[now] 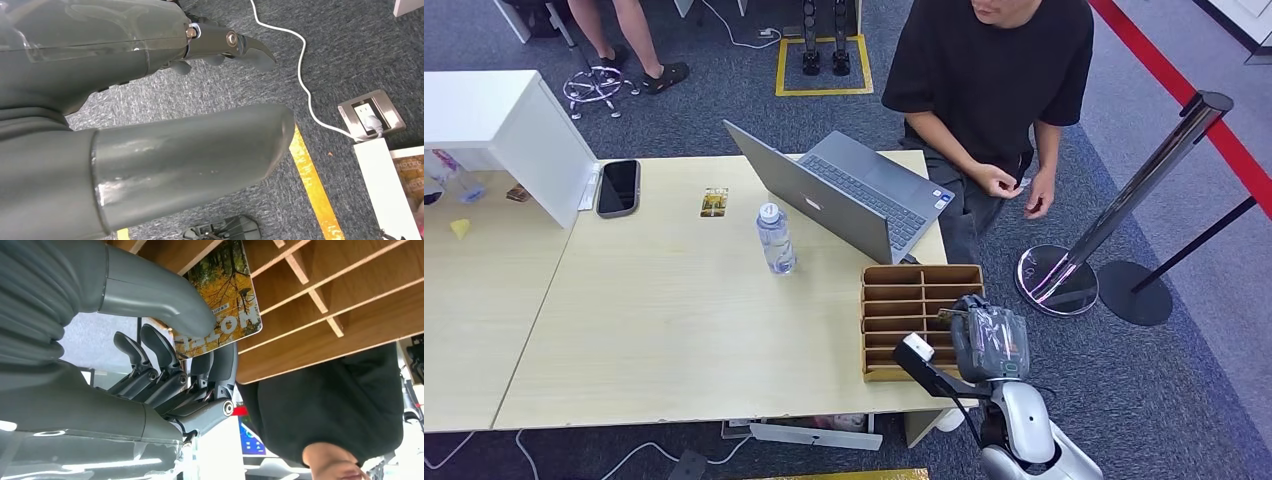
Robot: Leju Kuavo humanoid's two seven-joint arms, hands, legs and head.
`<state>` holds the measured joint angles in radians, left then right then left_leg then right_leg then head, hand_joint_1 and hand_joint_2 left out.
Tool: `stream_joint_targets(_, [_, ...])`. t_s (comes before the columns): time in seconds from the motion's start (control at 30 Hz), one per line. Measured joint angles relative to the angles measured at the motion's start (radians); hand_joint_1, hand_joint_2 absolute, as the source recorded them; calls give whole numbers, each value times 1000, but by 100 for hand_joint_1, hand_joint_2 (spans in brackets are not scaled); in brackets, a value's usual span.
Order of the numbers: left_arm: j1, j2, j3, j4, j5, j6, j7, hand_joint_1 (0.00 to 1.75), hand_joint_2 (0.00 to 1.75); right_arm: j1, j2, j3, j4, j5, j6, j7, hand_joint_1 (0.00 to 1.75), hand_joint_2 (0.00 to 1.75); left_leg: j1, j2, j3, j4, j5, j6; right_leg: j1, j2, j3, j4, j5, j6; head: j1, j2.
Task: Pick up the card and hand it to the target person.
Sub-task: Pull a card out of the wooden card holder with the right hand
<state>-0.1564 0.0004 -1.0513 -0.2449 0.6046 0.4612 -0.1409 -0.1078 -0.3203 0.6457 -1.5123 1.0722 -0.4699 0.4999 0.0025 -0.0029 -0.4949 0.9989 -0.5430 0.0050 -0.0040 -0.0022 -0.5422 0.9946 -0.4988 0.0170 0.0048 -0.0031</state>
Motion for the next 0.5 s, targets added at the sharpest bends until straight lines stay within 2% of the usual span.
stream_joint_targets(0.5, [1, 0, 0, 0, 0, 0, -5, 0, 0, 7, -44, -63, -181, 78, 45, 31, 150, 175, 0, 0, 0, 0, 0, 0, 0, 0, 0, 0, 0, 0, 0, 0])
